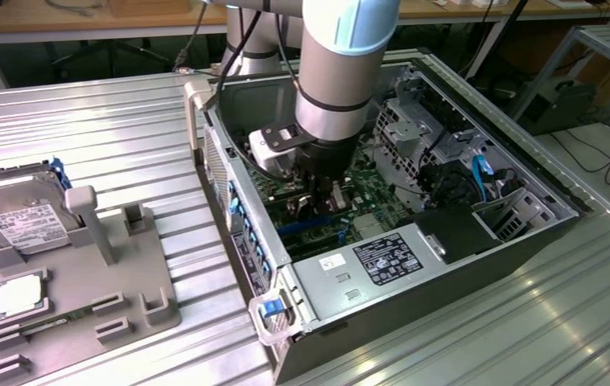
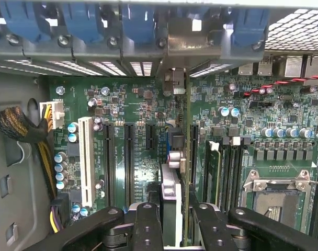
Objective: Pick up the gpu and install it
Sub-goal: 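Insert the gpu into the slot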
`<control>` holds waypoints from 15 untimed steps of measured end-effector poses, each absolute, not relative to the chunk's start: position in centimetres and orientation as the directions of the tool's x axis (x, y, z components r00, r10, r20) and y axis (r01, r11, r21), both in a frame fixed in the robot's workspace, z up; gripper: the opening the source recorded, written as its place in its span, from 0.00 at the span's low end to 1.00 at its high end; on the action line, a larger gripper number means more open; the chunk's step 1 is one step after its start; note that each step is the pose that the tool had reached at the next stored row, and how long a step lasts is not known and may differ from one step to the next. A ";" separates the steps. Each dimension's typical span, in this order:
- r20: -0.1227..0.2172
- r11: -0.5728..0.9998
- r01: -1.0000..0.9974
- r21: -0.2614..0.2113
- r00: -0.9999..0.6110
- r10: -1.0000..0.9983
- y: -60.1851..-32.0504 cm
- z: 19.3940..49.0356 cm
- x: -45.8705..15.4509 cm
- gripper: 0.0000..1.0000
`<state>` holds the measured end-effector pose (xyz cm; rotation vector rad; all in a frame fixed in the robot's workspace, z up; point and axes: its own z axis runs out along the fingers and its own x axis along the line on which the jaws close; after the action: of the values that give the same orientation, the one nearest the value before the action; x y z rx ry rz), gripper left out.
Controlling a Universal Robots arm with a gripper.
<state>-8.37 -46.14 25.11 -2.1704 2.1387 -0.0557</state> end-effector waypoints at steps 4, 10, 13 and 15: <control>-0.040 -0.013 -0.996 -0.092 0.016 -0.999 -46.1 25.1 -8.4 0.29; -0.040 -0.013 -0.996 -0.092 0.016 -0.999 -46.1 24.9 -8.4 0.29; -0.040 -0.011 -0.996 -0.093 0.015 -0.999 -46.2 24.9 -8.4 0.29; -0.040 -0.011 -0.996 -0.092 0.015 -0.999 -46.2 24.9 -8.4 0.29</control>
<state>-8.38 -46.20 24.88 -2.1690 2.1403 -0.0559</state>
